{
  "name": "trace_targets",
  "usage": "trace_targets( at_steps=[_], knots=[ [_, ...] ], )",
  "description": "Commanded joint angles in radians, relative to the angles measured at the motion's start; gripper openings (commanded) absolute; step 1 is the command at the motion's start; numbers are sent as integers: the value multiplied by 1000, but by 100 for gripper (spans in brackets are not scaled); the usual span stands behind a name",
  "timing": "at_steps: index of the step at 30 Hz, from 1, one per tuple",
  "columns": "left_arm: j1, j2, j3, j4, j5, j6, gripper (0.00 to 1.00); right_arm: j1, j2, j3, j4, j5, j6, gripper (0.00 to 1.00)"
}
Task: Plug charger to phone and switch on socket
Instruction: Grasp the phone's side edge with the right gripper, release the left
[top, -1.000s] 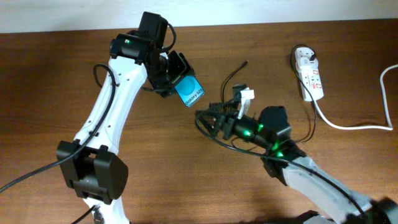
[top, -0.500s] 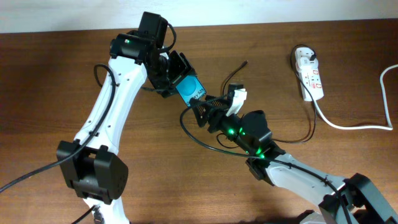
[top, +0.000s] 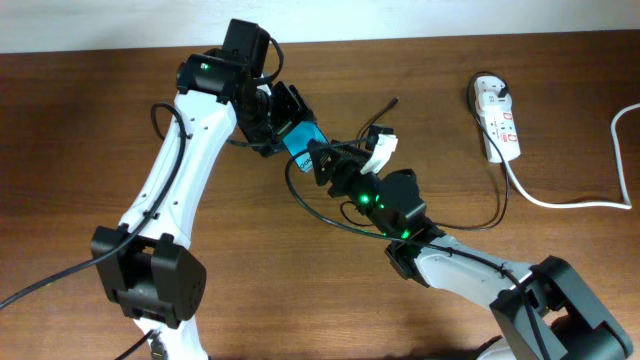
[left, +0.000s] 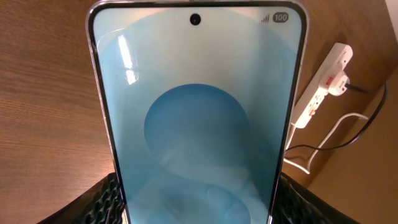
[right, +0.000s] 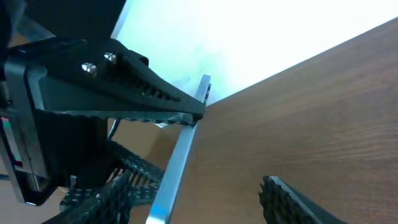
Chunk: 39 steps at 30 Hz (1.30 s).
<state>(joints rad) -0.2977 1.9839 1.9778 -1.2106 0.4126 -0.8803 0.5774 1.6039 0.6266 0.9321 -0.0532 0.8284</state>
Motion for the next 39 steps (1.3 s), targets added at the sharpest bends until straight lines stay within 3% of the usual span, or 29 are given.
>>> trace_targets(
  at_steps=[1, 10, 16, 27, 33, 35, 39],
  knots=[
    [6, -51, 24, 2, 18, -9, 36, 14, 8, 21, 8, -13, 0, 66],
    [6, -51, 24, 3, 18, -25, 37, 52, 8, 30, 8, 19, 0, 60],
    [6, -51, 24, 3, 18, -25, 37, 52, 9, 42, 8, 8, 0, 38],
    [6, -51, 24, 6, 18, -25, 38, 71, 69, 95, 7, 10, 0, 33],
    [6, -51, 24, 6, 17, -24, 39, 71, 72, 95, 0, 9, 0, 15],
    [6, -51, 24, 6, 10, -25, 38, 71, 72, 95, 1, 9, 0, 5],
    [6, -51, 24, 6, 10, -24, 39, 71, 72, 95, 34, -7, 0, 4]
  ],
)
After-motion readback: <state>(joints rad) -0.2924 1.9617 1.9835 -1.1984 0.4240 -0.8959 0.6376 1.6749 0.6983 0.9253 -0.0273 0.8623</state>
